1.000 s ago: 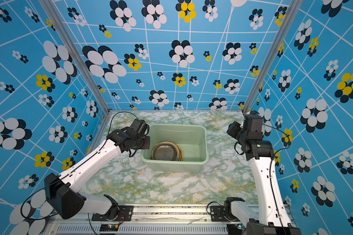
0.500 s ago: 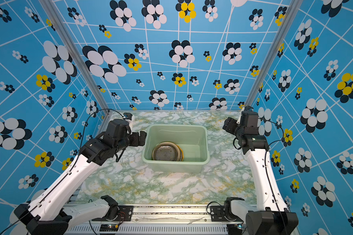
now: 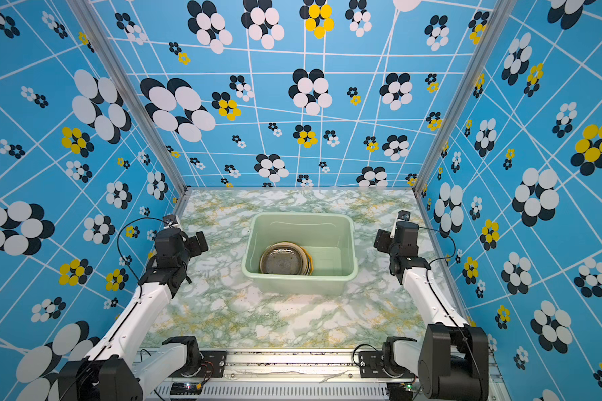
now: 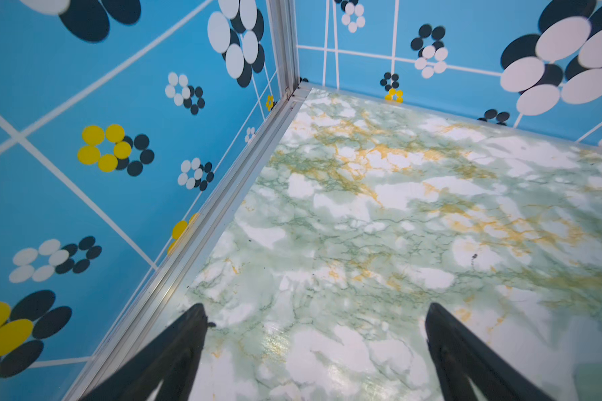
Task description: Place the plates into the plastic bin on the countertop
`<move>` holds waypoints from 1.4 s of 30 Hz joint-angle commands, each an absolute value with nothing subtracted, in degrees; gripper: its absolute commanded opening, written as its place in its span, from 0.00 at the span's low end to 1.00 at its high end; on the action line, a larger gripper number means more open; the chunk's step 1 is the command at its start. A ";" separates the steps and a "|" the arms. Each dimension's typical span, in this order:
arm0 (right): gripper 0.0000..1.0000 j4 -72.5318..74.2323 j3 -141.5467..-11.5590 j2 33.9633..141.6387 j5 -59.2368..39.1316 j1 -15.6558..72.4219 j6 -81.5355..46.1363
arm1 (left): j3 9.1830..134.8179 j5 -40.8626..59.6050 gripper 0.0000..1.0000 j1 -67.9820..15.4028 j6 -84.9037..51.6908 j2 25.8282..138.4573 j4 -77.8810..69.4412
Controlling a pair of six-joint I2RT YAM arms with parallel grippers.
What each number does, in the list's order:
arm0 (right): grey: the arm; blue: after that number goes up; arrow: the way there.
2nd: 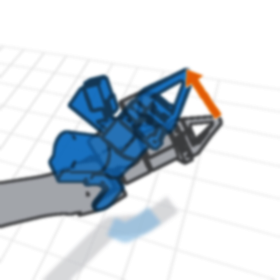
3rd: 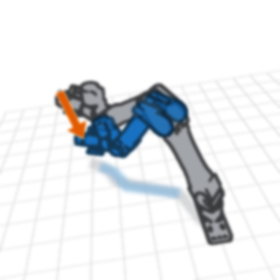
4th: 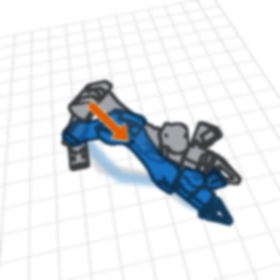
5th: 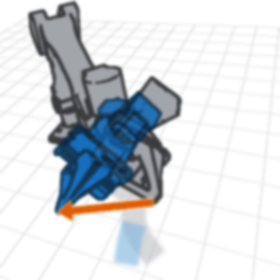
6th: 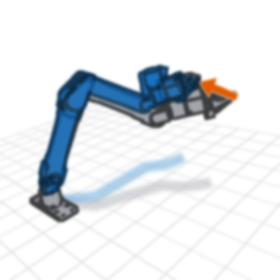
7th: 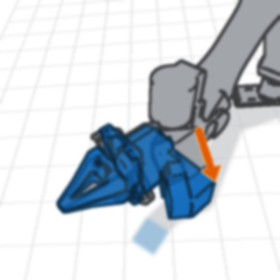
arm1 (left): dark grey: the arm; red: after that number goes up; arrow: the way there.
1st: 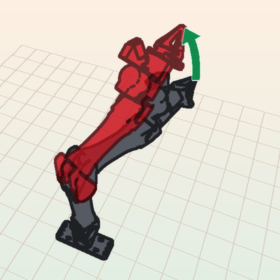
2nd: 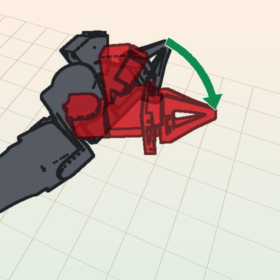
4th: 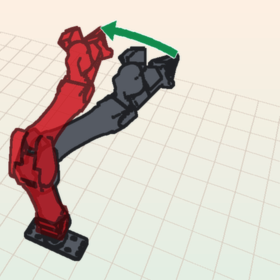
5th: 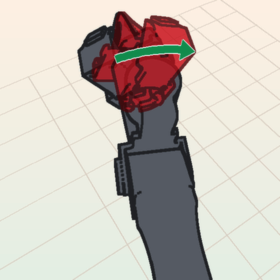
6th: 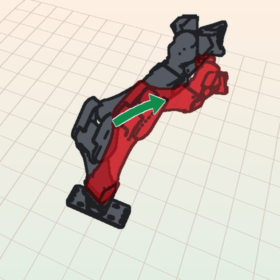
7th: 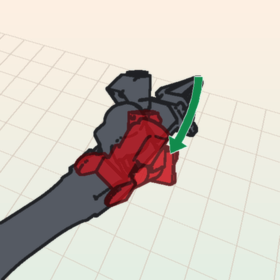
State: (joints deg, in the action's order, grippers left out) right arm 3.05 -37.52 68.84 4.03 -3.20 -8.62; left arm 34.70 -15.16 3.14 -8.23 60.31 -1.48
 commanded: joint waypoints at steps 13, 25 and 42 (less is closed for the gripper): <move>0.75 43.90 -22.95 81.69 3.78 -3.52 -5.74 | 24.96 -6.64 0.99 2.67 -7.28 81.16 -39.74; 0.99 50.01 -22.46 88.14 2.35 -1.41 -2.54 | 22.07 -3.45 0.99 -1.59 -0.77 88.33 -51.40; 0.99 49.42 -22.78 88.09 3.11 -0.95 -2.15 | 21.78 -4.25 0.99 -1.98 -0.50 88.46 -52.54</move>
State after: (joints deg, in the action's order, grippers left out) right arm 48.66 -22.31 88.36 2.48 -1.45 -3.11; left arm 22.17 -4.27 -1.54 -1.39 88.44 -50.89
